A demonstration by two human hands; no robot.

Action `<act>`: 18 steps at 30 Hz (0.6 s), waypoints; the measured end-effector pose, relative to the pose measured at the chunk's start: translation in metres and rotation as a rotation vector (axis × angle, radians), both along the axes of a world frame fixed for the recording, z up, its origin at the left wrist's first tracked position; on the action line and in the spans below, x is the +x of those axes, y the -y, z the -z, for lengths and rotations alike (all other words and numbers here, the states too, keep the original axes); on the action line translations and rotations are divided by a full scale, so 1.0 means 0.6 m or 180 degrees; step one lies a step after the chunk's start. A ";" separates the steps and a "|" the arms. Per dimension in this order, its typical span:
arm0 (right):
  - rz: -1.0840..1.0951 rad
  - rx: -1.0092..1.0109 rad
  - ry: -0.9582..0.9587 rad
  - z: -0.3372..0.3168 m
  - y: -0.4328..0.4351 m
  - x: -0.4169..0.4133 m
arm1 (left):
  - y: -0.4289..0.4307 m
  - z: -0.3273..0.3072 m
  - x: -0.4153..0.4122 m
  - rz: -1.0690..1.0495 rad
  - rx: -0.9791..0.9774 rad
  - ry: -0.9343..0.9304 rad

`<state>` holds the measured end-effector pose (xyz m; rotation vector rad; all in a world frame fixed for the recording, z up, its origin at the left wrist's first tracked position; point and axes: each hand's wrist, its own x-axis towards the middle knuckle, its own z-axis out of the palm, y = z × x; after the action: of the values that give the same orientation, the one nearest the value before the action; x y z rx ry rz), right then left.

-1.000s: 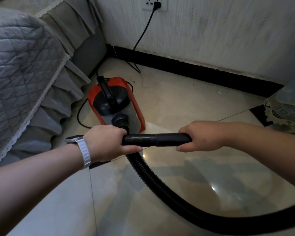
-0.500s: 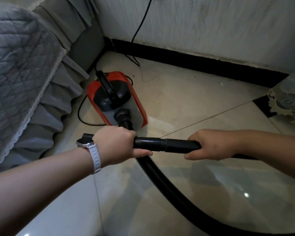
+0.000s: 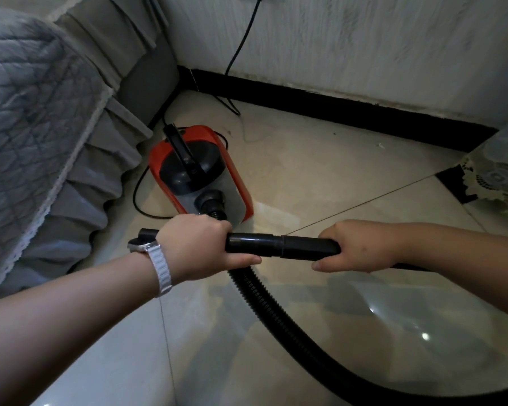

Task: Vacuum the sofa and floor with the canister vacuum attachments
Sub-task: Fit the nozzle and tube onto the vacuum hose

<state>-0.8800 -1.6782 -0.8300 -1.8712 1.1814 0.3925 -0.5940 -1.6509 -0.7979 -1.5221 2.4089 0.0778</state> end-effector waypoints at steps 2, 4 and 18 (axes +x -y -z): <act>-0.0028 -0.0182 -0.0011 -0.006 0.010 0.003 | 0.012 -0.008 0.002 0.0105 -0.0160 0.0020; -0.0005 -0.0357 -0.0011 -0.011 0.019 0.007 | 0.027 -0.015 0.005 0.0172 -0.0284 0.0028; 0.0169 -0.1117 0.0076 -0.007 0.032 0.030 | 0.067 -0.042 0.067 0.0485 -0.1203 -0.0279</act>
<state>-0.8619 -1.6977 -0.8257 -2.1290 1.3475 0.1375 -0.5540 -1.6914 -0.7724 -1.4991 2.7167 -0.3700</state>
